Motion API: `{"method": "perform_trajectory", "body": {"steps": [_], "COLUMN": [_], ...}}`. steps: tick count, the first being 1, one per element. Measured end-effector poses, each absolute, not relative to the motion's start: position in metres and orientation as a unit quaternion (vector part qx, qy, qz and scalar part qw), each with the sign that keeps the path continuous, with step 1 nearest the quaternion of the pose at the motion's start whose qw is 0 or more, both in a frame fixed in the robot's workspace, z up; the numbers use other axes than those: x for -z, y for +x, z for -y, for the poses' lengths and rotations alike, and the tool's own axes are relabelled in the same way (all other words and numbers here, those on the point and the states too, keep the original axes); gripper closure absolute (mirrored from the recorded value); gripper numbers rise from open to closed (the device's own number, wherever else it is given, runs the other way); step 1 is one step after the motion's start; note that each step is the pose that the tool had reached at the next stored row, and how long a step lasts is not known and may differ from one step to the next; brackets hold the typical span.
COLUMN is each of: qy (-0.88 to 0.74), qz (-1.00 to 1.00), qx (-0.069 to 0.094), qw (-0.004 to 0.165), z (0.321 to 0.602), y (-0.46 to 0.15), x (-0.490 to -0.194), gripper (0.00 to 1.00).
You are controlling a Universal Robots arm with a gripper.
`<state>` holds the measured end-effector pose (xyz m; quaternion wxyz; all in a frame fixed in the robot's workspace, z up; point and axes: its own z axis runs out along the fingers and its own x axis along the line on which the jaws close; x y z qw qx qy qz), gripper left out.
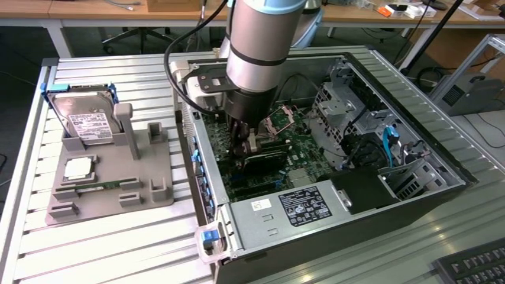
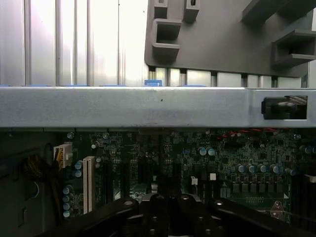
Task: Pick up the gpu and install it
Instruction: 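Press down on the gpu until it lock into place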
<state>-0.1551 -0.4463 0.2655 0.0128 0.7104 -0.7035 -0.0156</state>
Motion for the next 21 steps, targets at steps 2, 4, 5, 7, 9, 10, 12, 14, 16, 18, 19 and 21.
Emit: {"method": "perform_trajectory", "body": {"steps": [2, 4, 5, 7, 9, 10, 12, 14, 16, 18, 19, 21], "qy": [0.71, 0.71, 0.71, 0.71, 0.71, 0.71, 0.71, 0.71, 0.71, 0.71, 0.71, 0.71], "qz": [0.704, 0.703, 0.704, 0.704, 0.704, 0.704, 0.703, 0.703, 0.703, 0.703, 0.703, 0.703], "qx": [0.016, 0.015, 0.015, 0.016, 0.016, 0.016, 0.016, 0.016, 0.016, 0.016, 0.016, 0.018], "qw": [0.014, 0.014, 0.015, 0.013, 0.011, 0.011, 0.01, 0.011, 0.011, 0.011, 0.011, 0.012], "z": [0.446, 0.447, 0.447, 0.446, 0.446, 0.446, 0.446, 0.447, 0.447, 0.447, 0.447, 0.447], "y": [-0.155, -0.156, -0.155, -0.155, -0.155, -0.155, -0.153, -0.152, -0.151, -0.15, -0.149, -0.143], "x": [-0.265, -0.266, -0.267, -0.268, -0.268, -0.27, -0.273, -0.28, -0.289, -0.292, -0.292, -0.292], "gripper": [0.9, 0.9, 0.9, 0.9, 0.9, 0.9, 0.9, 0.9, 0.9, 0.9, 0.9, 0.9]}}
